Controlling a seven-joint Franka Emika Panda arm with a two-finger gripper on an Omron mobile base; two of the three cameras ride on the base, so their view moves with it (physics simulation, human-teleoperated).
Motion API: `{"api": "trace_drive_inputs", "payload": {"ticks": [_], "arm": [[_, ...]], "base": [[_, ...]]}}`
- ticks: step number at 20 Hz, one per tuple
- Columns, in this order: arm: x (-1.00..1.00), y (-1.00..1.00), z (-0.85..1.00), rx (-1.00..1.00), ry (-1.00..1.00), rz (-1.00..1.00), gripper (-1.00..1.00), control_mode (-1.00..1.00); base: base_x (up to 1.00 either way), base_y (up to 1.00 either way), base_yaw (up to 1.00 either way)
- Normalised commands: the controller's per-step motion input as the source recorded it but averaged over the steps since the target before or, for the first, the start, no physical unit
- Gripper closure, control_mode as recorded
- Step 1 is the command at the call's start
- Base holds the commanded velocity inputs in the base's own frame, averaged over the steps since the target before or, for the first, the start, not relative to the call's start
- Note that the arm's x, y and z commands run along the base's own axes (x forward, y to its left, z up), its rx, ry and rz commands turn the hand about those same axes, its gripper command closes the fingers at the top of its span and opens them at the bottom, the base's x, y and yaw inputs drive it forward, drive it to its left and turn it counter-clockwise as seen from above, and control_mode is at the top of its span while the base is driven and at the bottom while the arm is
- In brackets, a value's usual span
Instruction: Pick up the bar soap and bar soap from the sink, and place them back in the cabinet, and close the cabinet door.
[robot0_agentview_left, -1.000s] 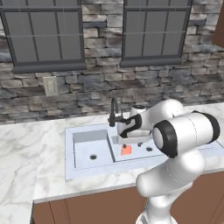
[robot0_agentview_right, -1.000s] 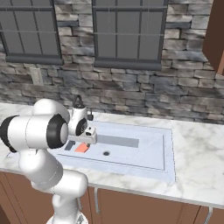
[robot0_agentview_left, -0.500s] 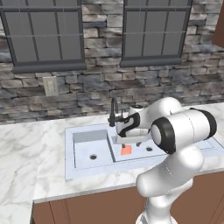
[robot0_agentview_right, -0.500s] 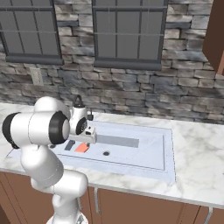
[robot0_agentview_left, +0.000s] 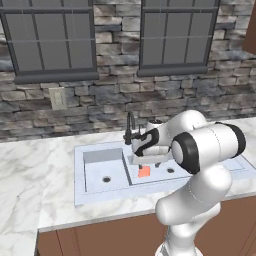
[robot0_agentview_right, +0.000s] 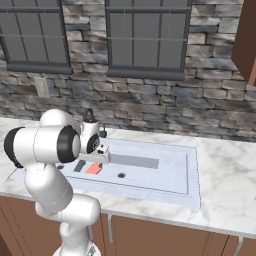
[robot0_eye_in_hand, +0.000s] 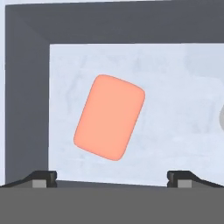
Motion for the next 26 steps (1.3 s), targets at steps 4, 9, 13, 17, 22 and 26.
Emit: {"api": "trace_drive_inputs", "payload": {"ticks": [4,9,13,17,22,26], "arm": [[0.04,0.04,-0.04,0.0,0.01,0.0,-1.0,-1.0],[0.02,0.03,-0.03,0.0,0.01,0.0,-1.0,-1.0],[0.04,0.0,0.0,0.0,0.0,0.0,-1.0,-1.0],[0.03,0.0,0.0,0.0,0.0,0.0,-1.0,-1.0],[0.0,0.0,-0.03,0.0,0.0,-0.01,-1.0,-1.0],[0.0,0.0,-0.05,0.0,0.0,-0.03,-1.0,-1.0]], "base": [[0.0,0.0,0.0],[0.0,0.0,0.0],[0.0,0.0,0.0],[0.0,0.0,0.0],[0.0,0.0,0.0],[0.0,0.0,0.0]]}}
